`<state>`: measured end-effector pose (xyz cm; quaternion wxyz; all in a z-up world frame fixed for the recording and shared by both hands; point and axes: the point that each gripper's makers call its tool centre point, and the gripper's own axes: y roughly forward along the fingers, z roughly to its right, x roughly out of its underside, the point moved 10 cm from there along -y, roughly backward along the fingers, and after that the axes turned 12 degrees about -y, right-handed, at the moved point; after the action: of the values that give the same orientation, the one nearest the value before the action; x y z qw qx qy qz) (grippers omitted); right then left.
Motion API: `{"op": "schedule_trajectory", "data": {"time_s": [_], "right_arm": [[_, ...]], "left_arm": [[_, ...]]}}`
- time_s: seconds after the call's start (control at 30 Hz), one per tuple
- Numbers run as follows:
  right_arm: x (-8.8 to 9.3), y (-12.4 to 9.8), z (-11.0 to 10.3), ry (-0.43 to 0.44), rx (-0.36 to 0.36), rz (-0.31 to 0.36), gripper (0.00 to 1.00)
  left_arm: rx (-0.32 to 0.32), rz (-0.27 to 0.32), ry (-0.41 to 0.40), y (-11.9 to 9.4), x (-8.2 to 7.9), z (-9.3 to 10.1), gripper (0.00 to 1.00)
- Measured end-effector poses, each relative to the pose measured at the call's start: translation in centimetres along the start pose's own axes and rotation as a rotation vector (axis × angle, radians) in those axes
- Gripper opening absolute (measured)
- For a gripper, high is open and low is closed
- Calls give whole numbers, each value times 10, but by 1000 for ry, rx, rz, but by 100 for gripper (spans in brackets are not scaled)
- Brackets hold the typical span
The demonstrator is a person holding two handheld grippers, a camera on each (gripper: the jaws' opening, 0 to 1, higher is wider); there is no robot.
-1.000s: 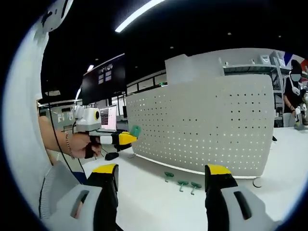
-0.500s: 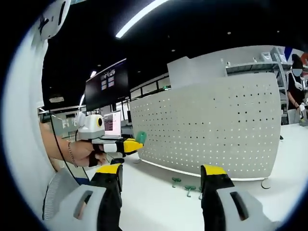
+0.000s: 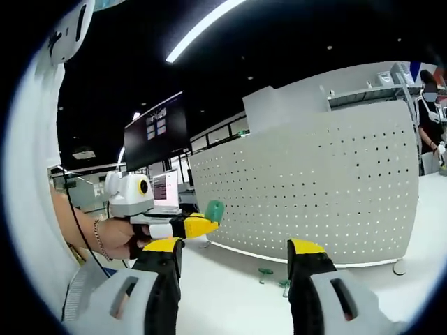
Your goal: Insert the hook assembly into the mounting plate slot until the hook locks in place.
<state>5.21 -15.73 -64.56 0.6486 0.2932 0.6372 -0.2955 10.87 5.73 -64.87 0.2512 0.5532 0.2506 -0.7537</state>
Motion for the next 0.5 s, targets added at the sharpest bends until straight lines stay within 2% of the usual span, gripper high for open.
{"op": "schedule_trajectory", "data": {"time_s": [0.2,0.5], "right_arm": [[1,5,-2,26,-2,13,58],[4,11,-5,56,-13,13,57]], "left_arm": [[11,8,-9,3,0,5,2],[45,-9,13,9,0,14,2]]}}
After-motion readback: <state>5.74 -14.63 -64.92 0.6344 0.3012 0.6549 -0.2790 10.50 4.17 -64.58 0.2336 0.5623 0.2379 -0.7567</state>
